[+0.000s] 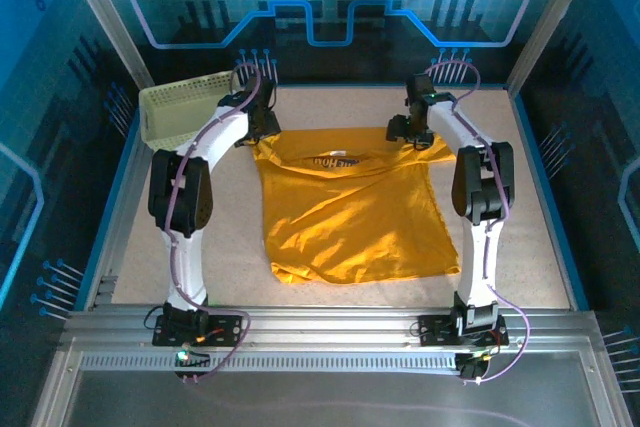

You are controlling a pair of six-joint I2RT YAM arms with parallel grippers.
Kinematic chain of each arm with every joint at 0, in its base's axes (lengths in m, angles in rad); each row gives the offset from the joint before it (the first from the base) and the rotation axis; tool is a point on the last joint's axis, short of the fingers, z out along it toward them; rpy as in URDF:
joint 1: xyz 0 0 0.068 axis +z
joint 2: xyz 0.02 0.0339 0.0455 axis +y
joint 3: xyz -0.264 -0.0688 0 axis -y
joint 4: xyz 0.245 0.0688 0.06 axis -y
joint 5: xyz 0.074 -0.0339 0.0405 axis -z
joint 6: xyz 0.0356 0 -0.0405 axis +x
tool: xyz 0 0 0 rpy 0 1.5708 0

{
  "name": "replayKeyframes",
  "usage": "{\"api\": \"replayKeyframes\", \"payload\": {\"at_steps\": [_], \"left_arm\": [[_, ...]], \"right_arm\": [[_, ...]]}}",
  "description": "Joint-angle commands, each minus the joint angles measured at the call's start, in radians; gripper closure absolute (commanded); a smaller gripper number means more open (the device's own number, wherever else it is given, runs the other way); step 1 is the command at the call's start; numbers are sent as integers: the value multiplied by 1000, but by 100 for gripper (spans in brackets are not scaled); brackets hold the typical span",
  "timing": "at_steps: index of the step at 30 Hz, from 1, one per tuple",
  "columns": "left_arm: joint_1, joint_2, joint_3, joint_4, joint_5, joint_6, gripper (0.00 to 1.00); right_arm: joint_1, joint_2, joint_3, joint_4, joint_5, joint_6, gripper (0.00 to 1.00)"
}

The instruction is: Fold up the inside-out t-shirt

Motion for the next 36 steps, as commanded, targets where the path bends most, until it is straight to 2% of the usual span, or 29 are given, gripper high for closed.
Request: {"api": "replayKeyframes", "payload": {"at_steps": [1, 4, 7, 9, 12, 14, 19, 24, 30, 33, 36], "left_arm": [[7, 38, 41, 22, 26, 27, 33], [7, 50, 49, 26, 30, 27, 44], [7, 52, 49, 33, 33, 24, 57], [7, 49, 48, 36, 39, 23, 65], [7, 26, 28, 47, 45, 15, 77], [7, -11, -10, 74, 45, 13, 84], [7, -135, -125, 137, 24, 5, 100], [7, -369, -331, 265, 0, -16, 100], [4, -747, -617, 408, -5, -59, 100], [-1, -952, -702, 415, 15, -92, 100], [-9, -1153, -738, 403, 38, -122, 100]], "right_arm": [[-26, 53, 43, -35, -40, 31, 33], [-33, 80, 63, -48, -49, 32, 37], [-38, 89, 70, -44, -69, 34, 46], [-39, 91, 78, -44, -73, 33, 57], [-41, 69, 72, -41, -62, 32, 84], [-42, 35, 50, -30, -45, 36, 99], [-50, -97, -32, -19, 25, 29, 100], [-64, -343, -187, 5, 95, 17, 100], [-90, -759, -413, 56, 131, 10, 100], [-107, -967, -455, 40, 100, 5, 100], [-115, -1146, -418, -1, 47, -4, 100]]}}
